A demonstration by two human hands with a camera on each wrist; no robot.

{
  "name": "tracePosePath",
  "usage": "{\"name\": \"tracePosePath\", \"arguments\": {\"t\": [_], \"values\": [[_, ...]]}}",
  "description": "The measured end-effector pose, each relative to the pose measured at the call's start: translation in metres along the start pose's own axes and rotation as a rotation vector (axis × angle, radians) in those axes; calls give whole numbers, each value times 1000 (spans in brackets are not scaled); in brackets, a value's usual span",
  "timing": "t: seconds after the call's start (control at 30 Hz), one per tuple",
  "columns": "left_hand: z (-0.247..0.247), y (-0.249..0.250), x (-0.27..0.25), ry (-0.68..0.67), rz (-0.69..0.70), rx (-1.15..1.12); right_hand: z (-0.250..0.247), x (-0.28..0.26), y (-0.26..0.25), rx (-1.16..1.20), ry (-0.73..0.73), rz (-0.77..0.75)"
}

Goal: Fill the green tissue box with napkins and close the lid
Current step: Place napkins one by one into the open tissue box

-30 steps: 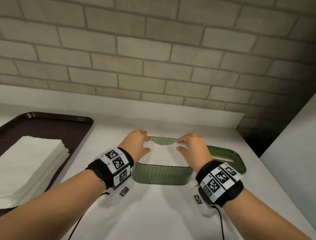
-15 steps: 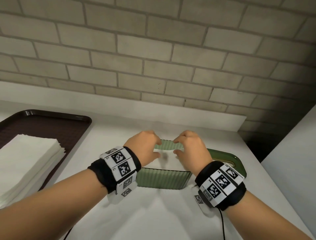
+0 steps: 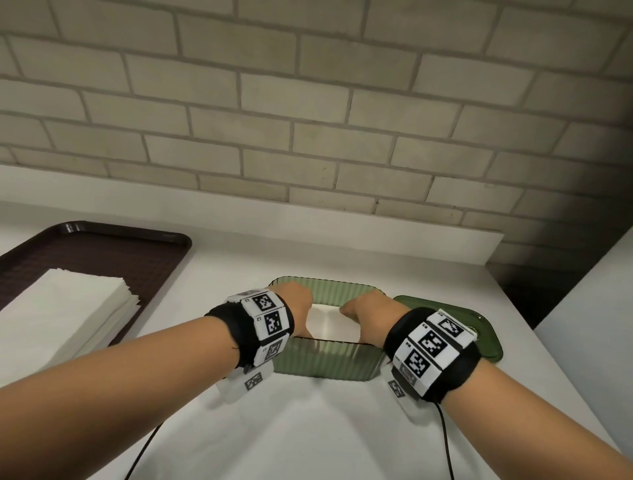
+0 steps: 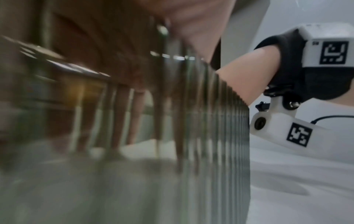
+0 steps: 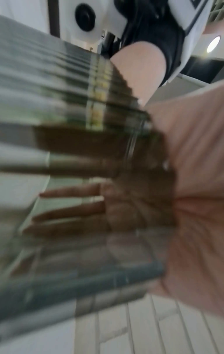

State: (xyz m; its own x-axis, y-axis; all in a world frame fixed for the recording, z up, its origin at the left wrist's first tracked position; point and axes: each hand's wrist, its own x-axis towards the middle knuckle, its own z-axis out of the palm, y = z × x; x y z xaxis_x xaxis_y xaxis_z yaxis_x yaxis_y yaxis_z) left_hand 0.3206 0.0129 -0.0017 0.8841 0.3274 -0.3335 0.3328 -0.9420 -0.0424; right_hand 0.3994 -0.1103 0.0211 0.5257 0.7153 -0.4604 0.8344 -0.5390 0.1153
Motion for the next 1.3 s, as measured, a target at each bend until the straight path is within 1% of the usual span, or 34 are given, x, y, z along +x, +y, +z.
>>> {"name": "tracePosePath", "arguments": {"t": [0.07,0.13,0.2,0.3,0.37,0.43,0.5,0.57,0.67,0.73,0.77,0.8,0.83,0.87,0.93,0.97,1.03,1.1,1.13,1.2,1.3], "values": [[-3,-4,1,33,-1,19,0,-4,4,74,95,-6],[-8,-5,2,49,21,-26,-1,-8,7,201,189,-33],[-10,-1,1,33,35,-10,-1,-6,3,219,165,-30],[-6,6,4,-20,28,64,1,2,-7,186,45,5],[-7,5,1,-24,45,4,2,4,-6,211,63,2],[-12,-1,-6,25,73,-91,3,2,-1,250,119,-7],[-18,-10,-17,118,94,-218,3,-7,0,258,193,-31],[-25,-21,-32,228,96,-367,2,-15,-2,323,279,-52],[-29,-49,-54,349,35,-485,6,-31,-7,465,441,-111],[-22,-75,-66,354,-46,-492,10,-45,-18,606,593,-145],[-17,-88,-70,327,-89,-470,13,-51,-25,696,661,-158],[-9,-100,-73,281,-134,-442,17,-57,-33,796,697,-162],[0,-110,-76,222,-170,-415,22,-62,-42,891,684,-167],[10,-119,-78,154,-198,-380,27,-65,-53,970,616,-174],[31,-131,-82,12,-230,-307,40,-67,-78,1028,379,-190],[42,-137,-82,-45,-244,-289,47,-66,-90,1006,268,-195],[58,-143,-81,-100,-257,-285,60,-62,-107,806,150,-198],[66,-145,-82,-92,-262,-281,67,-60,-120,577,94,-211],[68,-145,-83,-88,-272,-279,68,-61,-125,529,73,-209],[71,-143,-83,-98,-287,-295,71,-62,-132,530,58,-200],[68,-142,-81,-158,-275,-324,74,-62,-140,558,56,-176]]}}
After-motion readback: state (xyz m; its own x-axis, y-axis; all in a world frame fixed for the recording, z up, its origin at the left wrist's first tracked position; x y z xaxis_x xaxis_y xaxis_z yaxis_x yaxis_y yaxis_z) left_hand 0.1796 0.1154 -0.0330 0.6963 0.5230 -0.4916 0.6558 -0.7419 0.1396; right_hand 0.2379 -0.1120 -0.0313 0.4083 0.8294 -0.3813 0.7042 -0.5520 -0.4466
